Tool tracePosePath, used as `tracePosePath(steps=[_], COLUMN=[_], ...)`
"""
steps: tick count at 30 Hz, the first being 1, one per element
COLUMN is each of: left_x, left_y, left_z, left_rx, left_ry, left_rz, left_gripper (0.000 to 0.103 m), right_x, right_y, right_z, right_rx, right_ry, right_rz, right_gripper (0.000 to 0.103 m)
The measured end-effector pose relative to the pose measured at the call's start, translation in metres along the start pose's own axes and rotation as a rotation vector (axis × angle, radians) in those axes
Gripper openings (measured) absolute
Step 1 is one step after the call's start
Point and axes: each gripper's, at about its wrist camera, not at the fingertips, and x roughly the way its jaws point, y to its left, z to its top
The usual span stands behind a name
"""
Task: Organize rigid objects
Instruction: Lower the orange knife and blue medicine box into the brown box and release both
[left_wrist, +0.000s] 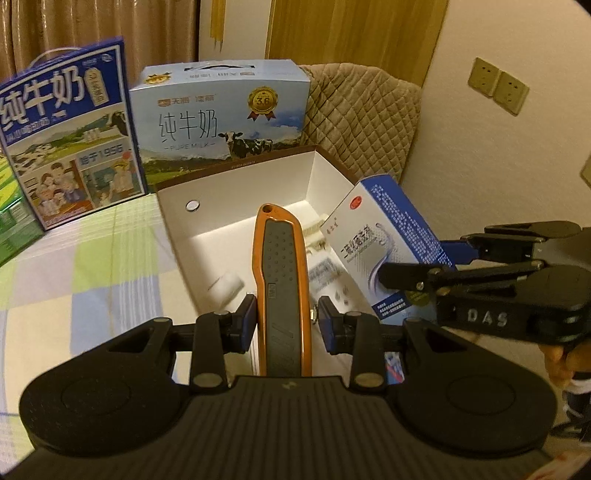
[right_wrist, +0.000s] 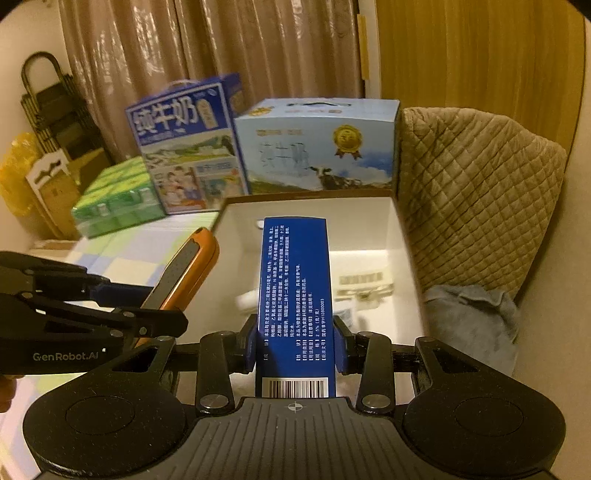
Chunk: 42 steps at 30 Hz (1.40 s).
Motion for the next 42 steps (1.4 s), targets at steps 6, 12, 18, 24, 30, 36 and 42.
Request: tracePosePath(steps=[6,12,18,24,30,36,42], left_x=[0.050,0.097,0.131,0.155,0.175,0.176,0.170], left_y=[0.005,0.016,0.026,0.032,0.036,0.040,0.046], left_z=[0.024,0.039,0.050,0.058,0.059,0.064,0.066], left_rx=[-0.027,-0.068,-0.076,-0.085,-0.096,-0.094,-0.100], left_ry=[0.045,0.091,0.125,0.147,0.175,0.158,0.151], left_rz=[-0.003,0.002,0.020,0.028,0.015,0.001,0.002], left_gripper=[0.030,0.030,0.030,0.030,0.030,0.033,0.042], right_x=[0.043,0.086,0.118,0.138,0.150,0.153,0.153], right_y=[-0.021,-0.036,-0.051,-0.055,-0.058,-0.059,-0.061], right_z=[0.017,0.027,0.034,0.040,0.043,0.048,0.050], right_rx=[-0.020,-0.025,-0.014,-0.031,-0.045,-0.052,-0.041], right_ry=[0.044,0.098,0.141,0.162,0.161,0.146,0.127], right_rz=[-0.041,-0.076,-0.102,-0.137,-0.163,-0.172,-0.172], right_gripper=[0.036,0.036,0.036,0.036,0.036,0.036,0.036])
